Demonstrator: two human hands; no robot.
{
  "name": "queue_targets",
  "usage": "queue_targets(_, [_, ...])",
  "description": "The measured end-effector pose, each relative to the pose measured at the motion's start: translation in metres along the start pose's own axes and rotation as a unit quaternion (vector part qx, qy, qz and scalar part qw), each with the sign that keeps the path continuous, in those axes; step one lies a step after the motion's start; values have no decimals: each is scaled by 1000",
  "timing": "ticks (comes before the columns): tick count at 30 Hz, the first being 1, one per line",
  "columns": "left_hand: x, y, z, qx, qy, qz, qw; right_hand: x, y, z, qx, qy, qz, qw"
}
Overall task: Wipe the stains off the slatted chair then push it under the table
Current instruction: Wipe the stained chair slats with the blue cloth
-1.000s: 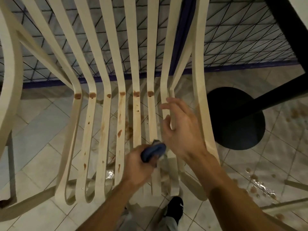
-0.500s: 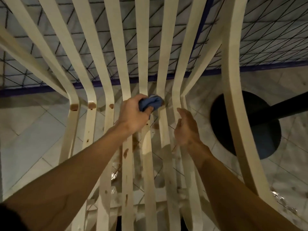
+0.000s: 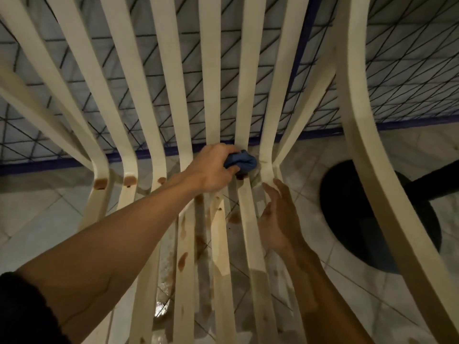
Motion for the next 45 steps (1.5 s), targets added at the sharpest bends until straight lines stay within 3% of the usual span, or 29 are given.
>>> queue_targets(10, [-4,-2,3,1,60,64,996,12,-10,15,0,-99,-53,994])
queue_targets(25, [-11,6,2,13,103,101,989,5,-9,20,33,-76,-60,995])
queue_targets(34, [9,8,-2,-56,66,158,984,11,-8,26,24,-71,-30,997])
queue_targets(41, [0,18,7,34,120,155,980,12,-6,28,26,-72,-21,997])
queue_targets(45, [-10,24,1,45,138,126,981,13,-5,30,34,-72,-25,997])
Point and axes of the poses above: each hand's wrist, its own z-axis towards the middle knuckle, its own y-axis out of the palm, x = y × z, the point moved 1 cm from there along z, towards the middle knuckle, and after that the axes turned 15 degrees about -z, right-handed, at the moved point
